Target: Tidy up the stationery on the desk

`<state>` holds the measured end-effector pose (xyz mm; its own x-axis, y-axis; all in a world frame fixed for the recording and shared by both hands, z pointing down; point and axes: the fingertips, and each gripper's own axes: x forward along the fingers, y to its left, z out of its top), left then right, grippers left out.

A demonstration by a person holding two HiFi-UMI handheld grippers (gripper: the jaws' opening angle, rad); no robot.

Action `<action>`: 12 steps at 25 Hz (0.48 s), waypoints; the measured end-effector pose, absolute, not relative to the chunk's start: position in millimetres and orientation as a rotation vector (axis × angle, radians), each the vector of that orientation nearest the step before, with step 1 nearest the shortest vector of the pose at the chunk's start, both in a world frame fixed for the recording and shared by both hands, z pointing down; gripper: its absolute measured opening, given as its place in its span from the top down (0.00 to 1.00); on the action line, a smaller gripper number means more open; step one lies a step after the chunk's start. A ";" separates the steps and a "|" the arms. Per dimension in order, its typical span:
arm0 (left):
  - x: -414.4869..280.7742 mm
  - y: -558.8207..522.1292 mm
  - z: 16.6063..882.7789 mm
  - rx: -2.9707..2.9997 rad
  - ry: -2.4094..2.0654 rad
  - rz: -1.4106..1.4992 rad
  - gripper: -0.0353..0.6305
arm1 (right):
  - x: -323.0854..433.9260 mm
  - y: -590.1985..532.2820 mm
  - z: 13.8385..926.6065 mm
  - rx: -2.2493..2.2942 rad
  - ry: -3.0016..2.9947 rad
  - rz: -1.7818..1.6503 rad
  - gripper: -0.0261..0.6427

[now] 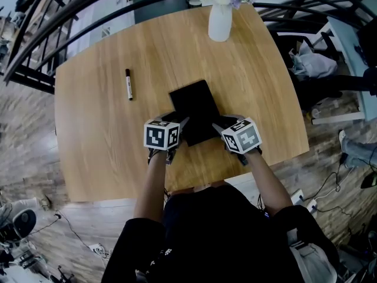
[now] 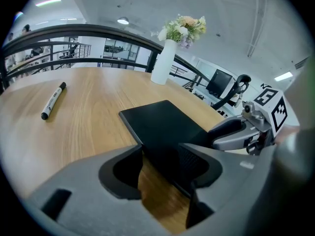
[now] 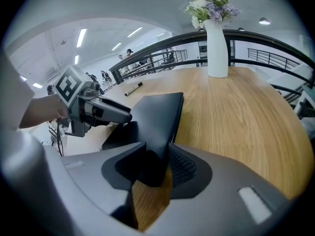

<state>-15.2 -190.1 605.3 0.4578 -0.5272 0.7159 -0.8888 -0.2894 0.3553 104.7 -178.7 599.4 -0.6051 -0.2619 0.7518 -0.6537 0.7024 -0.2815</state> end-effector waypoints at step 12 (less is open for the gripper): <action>-27.0 -170.8 604.3 1.968 -1.158 0.629 0.63 | 92.7 -153.7 598.5 0.734 -2.190 0.738 0.74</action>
<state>-27.0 -170.8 604.3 0.4689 -0.5113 0.7202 -0.8825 -0.3055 0.3577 92.7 -153.7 598.5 -0.5931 -0.2792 0.7552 -0.6794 0.6768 -0.2834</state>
